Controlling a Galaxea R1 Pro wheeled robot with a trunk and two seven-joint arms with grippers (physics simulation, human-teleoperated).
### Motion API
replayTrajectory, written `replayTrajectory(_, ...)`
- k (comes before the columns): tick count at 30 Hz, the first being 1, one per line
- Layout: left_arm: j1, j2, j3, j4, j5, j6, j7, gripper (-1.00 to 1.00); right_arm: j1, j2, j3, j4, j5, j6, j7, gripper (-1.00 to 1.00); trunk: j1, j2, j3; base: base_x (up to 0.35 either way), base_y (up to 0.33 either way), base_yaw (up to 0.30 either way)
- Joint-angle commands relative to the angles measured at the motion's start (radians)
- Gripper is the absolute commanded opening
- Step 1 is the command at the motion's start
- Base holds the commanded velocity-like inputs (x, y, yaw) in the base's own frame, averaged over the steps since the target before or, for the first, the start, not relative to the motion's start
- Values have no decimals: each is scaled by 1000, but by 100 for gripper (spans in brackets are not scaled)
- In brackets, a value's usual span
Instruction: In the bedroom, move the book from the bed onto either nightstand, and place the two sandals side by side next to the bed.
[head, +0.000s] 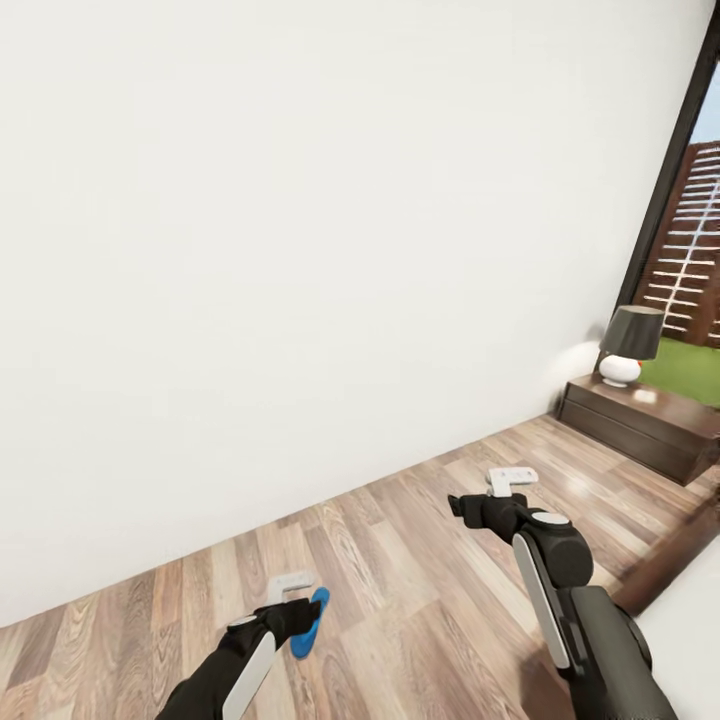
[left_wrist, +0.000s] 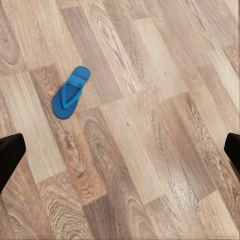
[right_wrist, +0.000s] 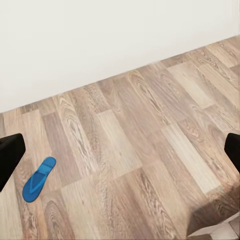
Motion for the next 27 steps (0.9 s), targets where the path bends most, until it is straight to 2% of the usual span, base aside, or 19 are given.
replayTrajectory(1, 0, 1, -4, -2, 11, 4, 8, 100, -2, 6, 0, -1, 0, 5, -1, 100, 0, -1, -1, 214, 192, -214)
replayTrajectory(4, 2, 2, -4, -1, 11, 4, 7, 100, -4, 23, 0, -1, 0, 5, -2, 100, 0, -1, 0, 229, 205, -230)
replayTrajectory(5, 3, 3, -3, -1, 11, 4, 6, 100, -7, 36, -1, -1, 0, 6, -3, 100, 0, -1, 1, 250, 224, -251)
replayTrajectory(14, 3, 3, -6, -1, 7, 3, 7, 100, -8, 38, -1, -1, 0, 6, -3, 100, 0, -1, 4, 218, 177, -255)
replayTrajectory(27, 3, 2, -5, -1, 5, 0, 14, 100, -9, 38, -1, -1, 0, 6, -3, 100, 0, -1, 9, 37, 27, -258)
